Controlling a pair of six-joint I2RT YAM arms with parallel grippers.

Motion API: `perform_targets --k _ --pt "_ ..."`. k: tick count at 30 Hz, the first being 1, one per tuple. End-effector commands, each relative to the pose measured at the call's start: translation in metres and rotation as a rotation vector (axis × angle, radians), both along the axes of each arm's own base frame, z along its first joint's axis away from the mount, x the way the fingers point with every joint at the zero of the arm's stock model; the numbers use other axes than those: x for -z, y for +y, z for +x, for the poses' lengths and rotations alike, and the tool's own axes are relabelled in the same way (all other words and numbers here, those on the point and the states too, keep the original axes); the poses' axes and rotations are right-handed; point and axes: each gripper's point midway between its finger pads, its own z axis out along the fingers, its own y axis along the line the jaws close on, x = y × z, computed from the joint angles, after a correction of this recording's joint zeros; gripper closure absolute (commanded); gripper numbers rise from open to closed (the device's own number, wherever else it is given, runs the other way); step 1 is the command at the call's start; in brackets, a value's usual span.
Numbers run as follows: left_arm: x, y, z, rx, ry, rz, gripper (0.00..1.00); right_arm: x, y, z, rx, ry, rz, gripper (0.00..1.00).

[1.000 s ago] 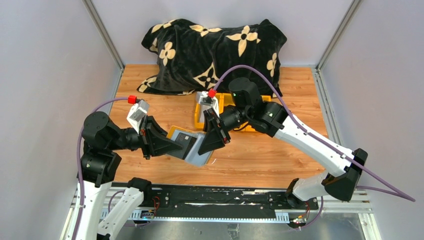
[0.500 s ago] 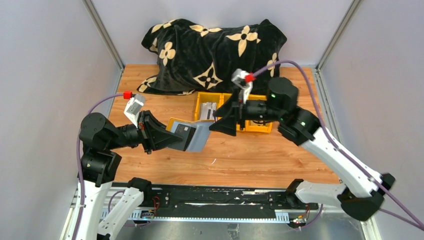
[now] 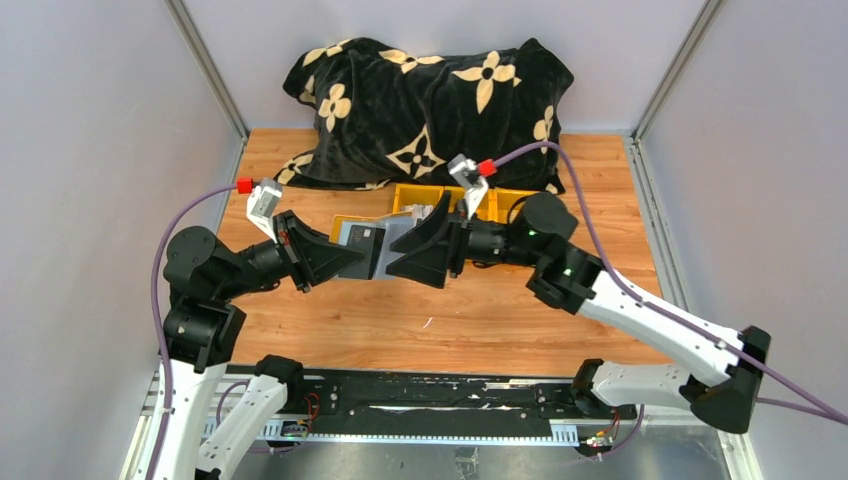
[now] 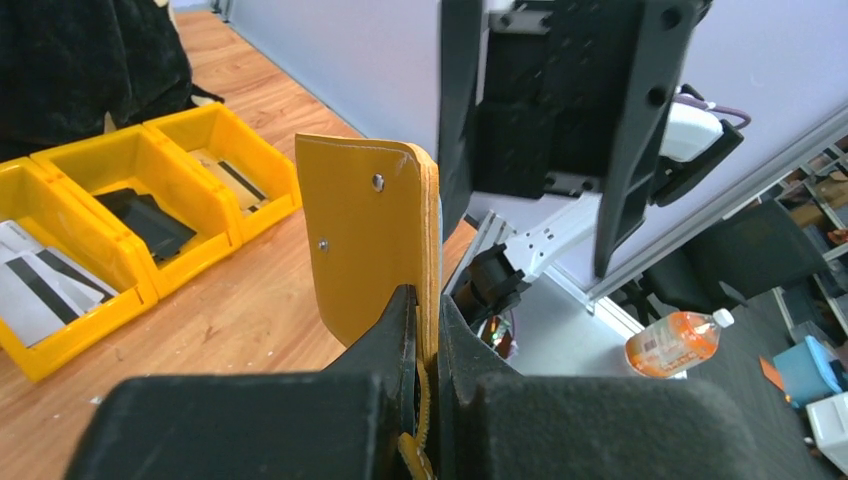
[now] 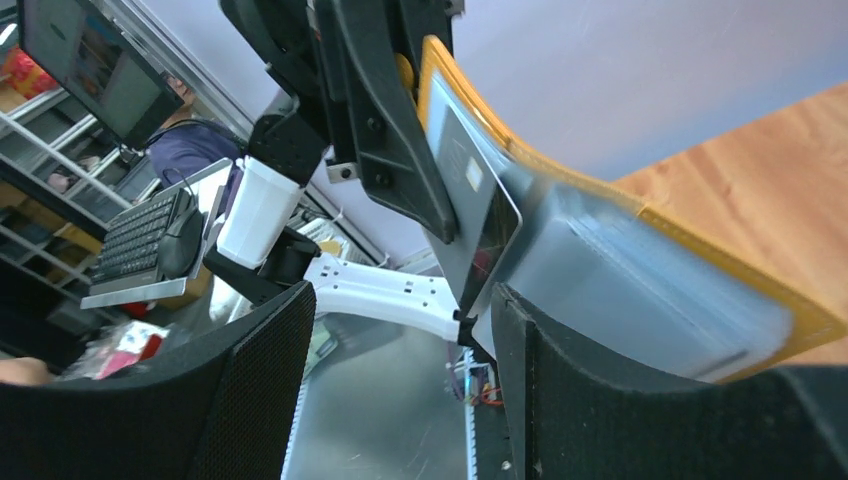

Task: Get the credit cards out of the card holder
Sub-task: Remove the credit card from the card holder.

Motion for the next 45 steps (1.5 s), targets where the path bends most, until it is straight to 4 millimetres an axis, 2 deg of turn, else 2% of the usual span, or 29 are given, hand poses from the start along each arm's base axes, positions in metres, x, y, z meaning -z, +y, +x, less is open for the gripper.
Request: perform_targets --k 1,7,12,20,23,28,33,36,39,45 --pt "-0.019 0.001 -0.005 0.000 -0.065 -0.042 1.00 -0.015 0.010 -0.012 -0.058 0.020 0.074 0.32" --pt "-0.026 0.000 -0.014 0.027 -0.085 -0.050 1.00 -0.001 0.018 -0.005 -0.045 0.054 0.051 0.33" --pt "-0.033 -0.002 -0.023 0.074 -0.083 -0.079 1.00 0.003 0.020 0.001 -0.018 0.056 0.042 0.33" --pt "-0.042 -0.007 -0.042 0.184 -0.088 -0.112 1.00 -0.003 0.026 -0.004 -0.074 0.057 0.065 0.38" --pt "-0.039 -0.007 -0.044 0.197 -0.085 -0.107 1.00 -0.012 0.026 -0.009 -0.107 0.063 0.105 0.42" --pt "-0.034 -0.007 -0.040 0.182 -0.078 -0.094 1.00 -0.027 0.025 -0.017 -0.164 0.058 0.167 0.55" --pt "-0.034 -0.007 -0.040 0.182 -0.077 -0.095 1.00 -0.030 0.024 -0.021 -0.194 0.057 0.201 0.82" --pt "-0.035 -0.007 -0.041 0.180 -0.075 -0.092 1.00 -0.029 0.020 -0.022 -0.198 0.064 0.215 0.94" --pt "-0.036 -0.006 -0.041 0.175 -0.073 -0.095 0.99 -0.027 0.015 -0.024 -0.204 0.064 0.226 1.00" --pt "-0.042 -0.006 -0.041 0.165 -0.069 -0.112 0.99 -0.021 0.004 -0.031 -0.214 0.055 0.245 1.00"
